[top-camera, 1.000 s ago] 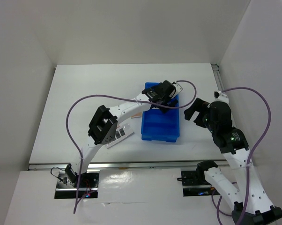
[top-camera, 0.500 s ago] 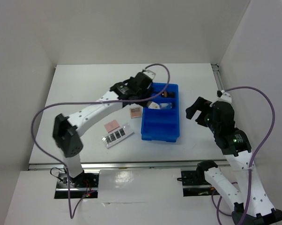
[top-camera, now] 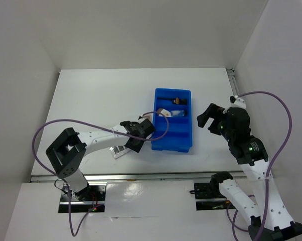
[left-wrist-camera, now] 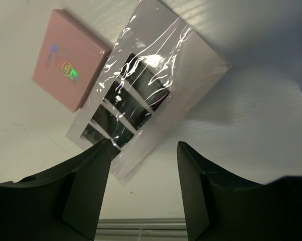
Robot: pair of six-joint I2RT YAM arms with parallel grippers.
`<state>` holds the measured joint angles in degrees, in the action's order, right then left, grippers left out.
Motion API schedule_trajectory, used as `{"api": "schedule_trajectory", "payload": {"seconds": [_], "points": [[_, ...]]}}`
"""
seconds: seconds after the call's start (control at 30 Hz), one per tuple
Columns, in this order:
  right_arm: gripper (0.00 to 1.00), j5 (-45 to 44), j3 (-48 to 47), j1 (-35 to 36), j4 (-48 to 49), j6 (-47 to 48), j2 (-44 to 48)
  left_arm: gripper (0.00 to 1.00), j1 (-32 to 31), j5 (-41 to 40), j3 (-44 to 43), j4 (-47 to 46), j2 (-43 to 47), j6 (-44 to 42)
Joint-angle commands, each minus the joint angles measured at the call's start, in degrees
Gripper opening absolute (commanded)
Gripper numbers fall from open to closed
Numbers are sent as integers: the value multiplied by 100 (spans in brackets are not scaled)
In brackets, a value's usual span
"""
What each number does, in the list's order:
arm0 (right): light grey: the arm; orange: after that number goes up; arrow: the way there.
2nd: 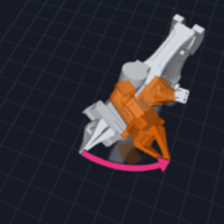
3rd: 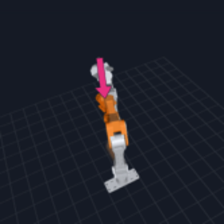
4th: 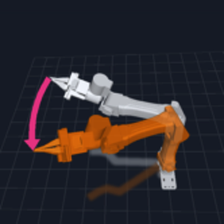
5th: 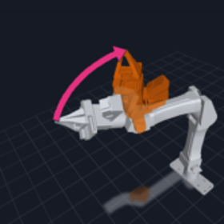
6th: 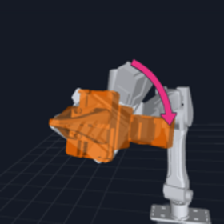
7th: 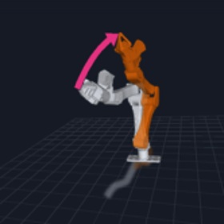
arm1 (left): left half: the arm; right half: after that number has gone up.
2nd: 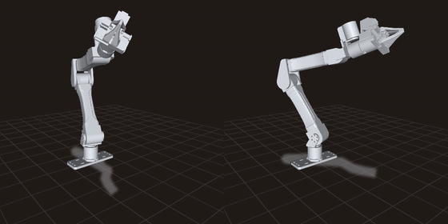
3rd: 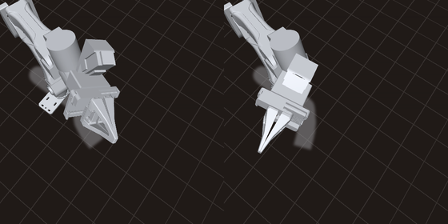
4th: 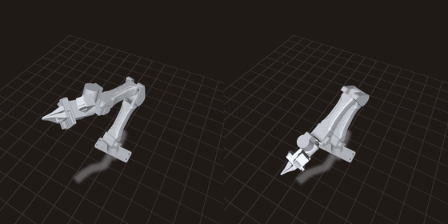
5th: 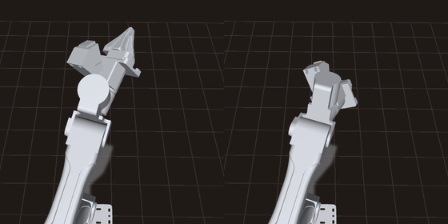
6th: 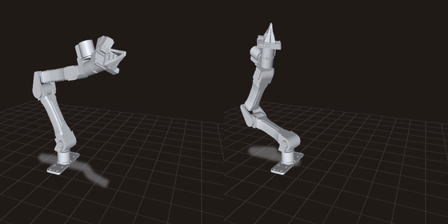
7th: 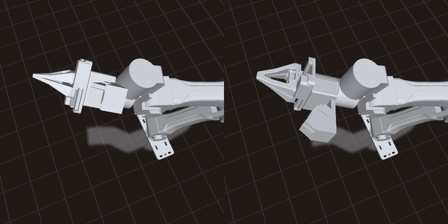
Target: Organize the makeup
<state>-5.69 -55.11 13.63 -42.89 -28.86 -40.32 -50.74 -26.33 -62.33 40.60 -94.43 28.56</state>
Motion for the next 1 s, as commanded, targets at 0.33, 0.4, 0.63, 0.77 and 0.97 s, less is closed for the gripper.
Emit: {"api": "schedule_trajectory", "payload": {"seconds": [0.33,0.4,0.63,0.77,0.97], "points": [[100,130,-105,8,290,65,-38,70,-50,-30,-139,-1176,-884,405],[100,130,-105,8,290,65,15,67,-50,-92,-140,-1230,-1041,405],[100,130,-105,8,290,65,68,44,12,-153,-254,-1283,-1227,344],[100,183,-105,8,290,65,68,28,12,-267,-254,-1204,-1086,396],[100,235,-105,8,238,65,68,0,12,-391,-394,-572,-595,519]]}}
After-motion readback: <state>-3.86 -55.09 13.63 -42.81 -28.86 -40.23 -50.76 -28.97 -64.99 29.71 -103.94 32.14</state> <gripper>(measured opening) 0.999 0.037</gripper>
